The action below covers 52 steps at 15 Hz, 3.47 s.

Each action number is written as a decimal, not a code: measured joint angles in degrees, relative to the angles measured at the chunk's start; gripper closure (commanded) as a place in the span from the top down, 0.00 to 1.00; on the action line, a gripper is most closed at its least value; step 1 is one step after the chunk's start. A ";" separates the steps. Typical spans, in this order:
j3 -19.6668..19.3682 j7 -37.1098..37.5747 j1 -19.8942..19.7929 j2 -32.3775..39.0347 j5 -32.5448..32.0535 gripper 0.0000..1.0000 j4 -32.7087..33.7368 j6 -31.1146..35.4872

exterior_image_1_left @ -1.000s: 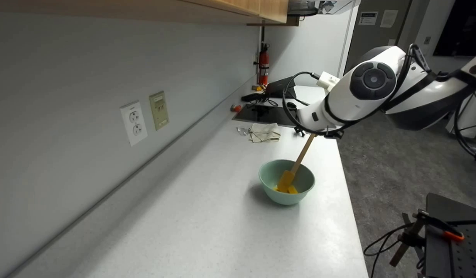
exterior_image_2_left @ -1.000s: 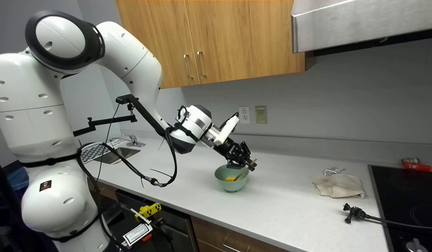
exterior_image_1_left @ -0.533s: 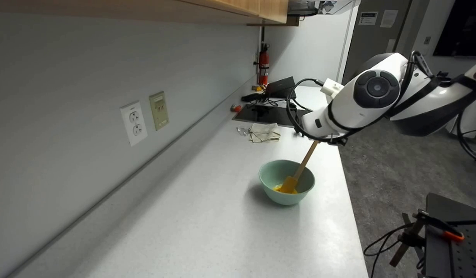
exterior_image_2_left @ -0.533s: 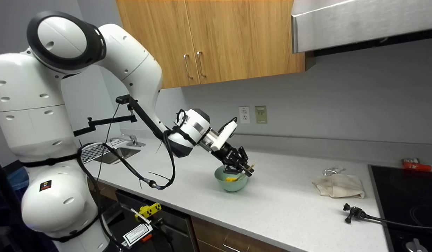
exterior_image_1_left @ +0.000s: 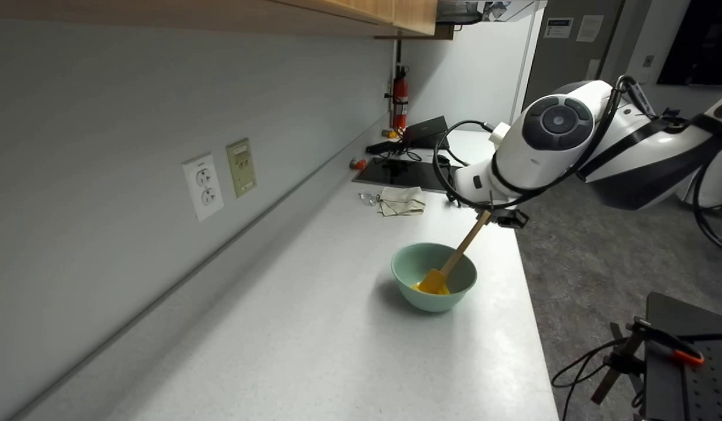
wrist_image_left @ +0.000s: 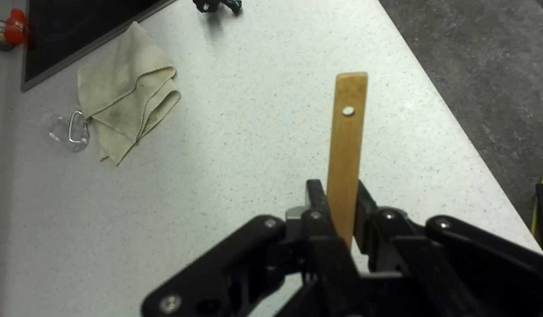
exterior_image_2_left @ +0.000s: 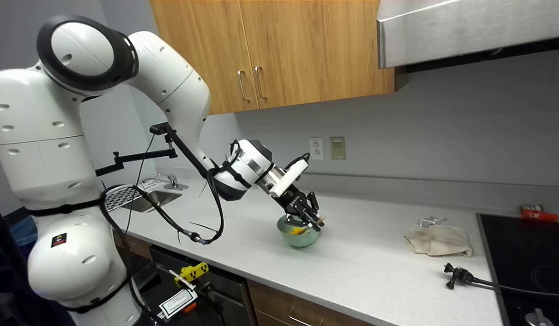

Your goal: Stir the contents in the green bowl

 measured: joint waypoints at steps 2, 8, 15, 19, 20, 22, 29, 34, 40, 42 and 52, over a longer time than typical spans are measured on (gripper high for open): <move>-0.05 -0.66 -0.04 -0.23 2.09 0.04 0.40 0.35; -0.71 -3.05 -0.40 -1.37 6.14 0.04 1.73 2.60; -1.95 -3.03 -0.51 -2.42 -0.17 0.04 2.93 2.71; -2.03 -2.74 -0.51 -2.25 -4.45 0.04 2.47 2.71; -2.03 -2.57 -0.51 -2.16 -5.51 0.04 2.24 2.71; -1.97 -0.78 -0.49 -1.88 -8.80 0.04 1.90 2.71; -1.75 8.95 -0.46 0.15 -20.70 0.04 0.49 2.70; -1.26 10.26 -0.40 0.52 -19.60 0.04 -0.29 2.70; -0.79 9.38 -0.34 0.51 -11.88 0.04 -0.08 2.70; -0.79 8.69 -0.34 0.46 -9.70 0.04 0.15 2.72; -1.48 4.98 -0.54 -0.50 -4.77 0.04 2.42 3.17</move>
